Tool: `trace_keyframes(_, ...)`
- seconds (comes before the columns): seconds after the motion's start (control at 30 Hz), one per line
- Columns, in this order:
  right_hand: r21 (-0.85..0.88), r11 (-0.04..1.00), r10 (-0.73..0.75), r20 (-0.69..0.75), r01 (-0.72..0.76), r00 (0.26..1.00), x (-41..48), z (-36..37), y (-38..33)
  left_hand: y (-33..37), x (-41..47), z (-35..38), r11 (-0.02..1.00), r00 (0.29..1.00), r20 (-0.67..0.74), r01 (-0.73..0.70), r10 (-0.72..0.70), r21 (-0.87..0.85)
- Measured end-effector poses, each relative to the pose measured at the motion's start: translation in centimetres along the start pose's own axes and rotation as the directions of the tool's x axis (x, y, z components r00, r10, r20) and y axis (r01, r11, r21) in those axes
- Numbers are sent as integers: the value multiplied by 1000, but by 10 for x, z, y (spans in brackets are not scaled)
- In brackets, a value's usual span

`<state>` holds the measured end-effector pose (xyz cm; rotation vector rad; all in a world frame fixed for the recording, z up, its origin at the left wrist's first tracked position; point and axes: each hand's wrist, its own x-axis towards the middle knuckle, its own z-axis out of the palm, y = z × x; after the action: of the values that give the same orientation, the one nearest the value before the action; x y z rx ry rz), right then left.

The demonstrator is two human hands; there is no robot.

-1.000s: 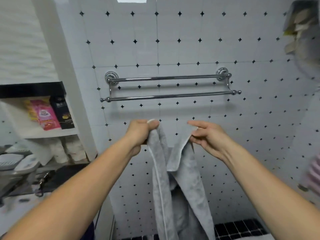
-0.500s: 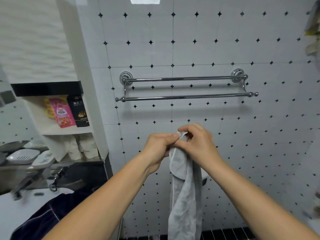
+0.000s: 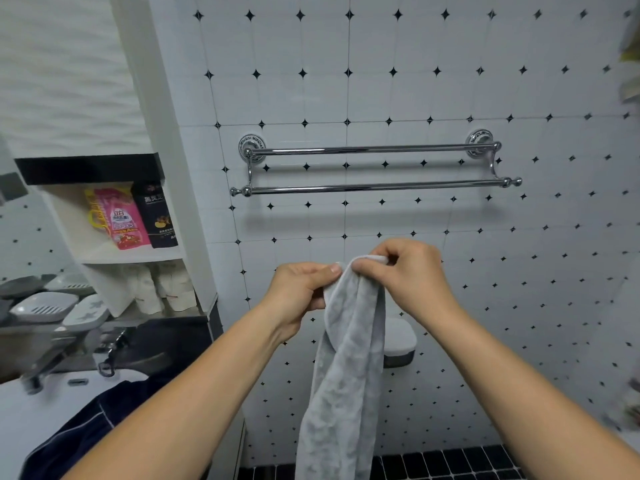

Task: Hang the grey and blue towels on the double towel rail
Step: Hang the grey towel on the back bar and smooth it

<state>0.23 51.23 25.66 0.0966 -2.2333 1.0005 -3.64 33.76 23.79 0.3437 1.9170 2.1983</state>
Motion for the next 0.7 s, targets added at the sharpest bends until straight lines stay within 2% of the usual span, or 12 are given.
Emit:
trace_keyframes(0.07, 90, 992, 88, -45, -84, 995, 4, -1, -1, 0, -1, -1, 998, 1000, -4, -16, 16, 56)
trace_keyframes(0.23, 224, 961, 188, -110, -160, 976, 9, 2, -1, -6, -6, -5, 995, 999, -19, -35, 37, 92)
trace_keyframes(0.5, 117, 979, 184, -139, -168, 973, -6, 30, -1, -18, -14, 16, 994, 998, -37, -47, 44, -102)
trace_keyframes(0.6, 175, 960, 238, -118, -216, 964, -11, 34, 1, -23, -17, 22, 993, 997, -62, -55, 48, -108)
trace_keyframes(0.7, 242, 937, 287, -118, -252, 951, -13, 33, 2, -30, -21, 24, 990, 997, 22, -76, 79, -116)
